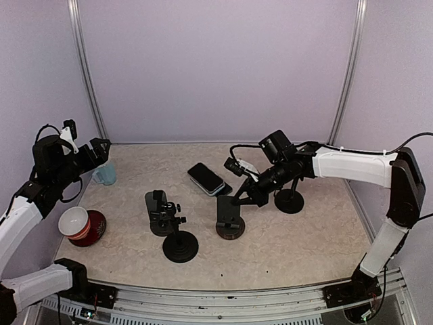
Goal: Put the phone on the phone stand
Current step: Place the phone stand at the center of the board.
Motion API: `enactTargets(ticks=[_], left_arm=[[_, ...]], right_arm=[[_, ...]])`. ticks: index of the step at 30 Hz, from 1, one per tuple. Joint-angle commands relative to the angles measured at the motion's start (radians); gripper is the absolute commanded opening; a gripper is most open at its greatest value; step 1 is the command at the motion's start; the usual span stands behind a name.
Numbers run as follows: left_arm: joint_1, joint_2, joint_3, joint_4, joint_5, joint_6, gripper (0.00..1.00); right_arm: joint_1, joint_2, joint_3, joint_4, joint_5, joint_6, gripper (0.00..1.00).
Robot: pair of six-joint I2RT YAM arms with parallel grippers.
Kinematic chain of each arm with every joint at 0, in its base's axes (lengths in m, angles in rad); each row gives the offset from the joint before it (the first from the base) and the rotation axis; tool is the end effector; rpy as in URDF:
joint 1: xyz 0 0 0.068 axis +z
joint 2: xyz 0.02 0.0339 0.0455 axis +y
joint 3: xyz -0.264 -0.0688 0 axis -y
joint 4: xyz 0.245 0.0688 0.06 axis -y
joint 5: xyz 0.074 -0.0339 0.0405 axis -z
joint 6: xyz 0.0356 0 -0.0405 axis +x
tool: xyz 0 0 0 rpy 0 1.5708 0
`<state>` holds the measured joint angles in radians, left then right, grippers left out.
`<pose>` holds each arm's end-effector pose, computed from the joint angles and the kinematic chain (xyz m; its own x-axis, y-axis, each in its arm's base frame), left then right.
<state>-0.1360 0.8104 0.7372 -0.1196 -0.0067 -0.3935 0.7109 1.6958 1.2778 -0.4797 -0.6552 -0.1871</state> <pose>0.1926 -0.0261 0.3257 -0.2248 -0.3562 -0.9070 0.0464 0.9258 -0.3751 0.2624 0.2545 0.2509 -0.4324 -0.5670 -0.7011 -0.9014 0.2519 0.3521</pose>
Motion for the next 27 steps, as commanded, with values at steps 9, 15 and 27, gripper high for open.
enactTargets(ticks=[9,15,27], left_arm=[[0.008,0.001,-0.012,0.03,0.014,0.002,0.99],[0.008,0.002,-0.012,0.029,0.014,0.002,0.99],[0.008,0.001,-0.012,0.029,0.013,0.003,0.99]], right_arm=[[-0.013,0.093,0.081,-0.073,0.045,-0.075,0.01],[-0.016,0.105,0.1,-0.071,0.127,-0.073,0.23],[-0.011,0.035,0.122,-0.013,0.409,0.108,0.93]])
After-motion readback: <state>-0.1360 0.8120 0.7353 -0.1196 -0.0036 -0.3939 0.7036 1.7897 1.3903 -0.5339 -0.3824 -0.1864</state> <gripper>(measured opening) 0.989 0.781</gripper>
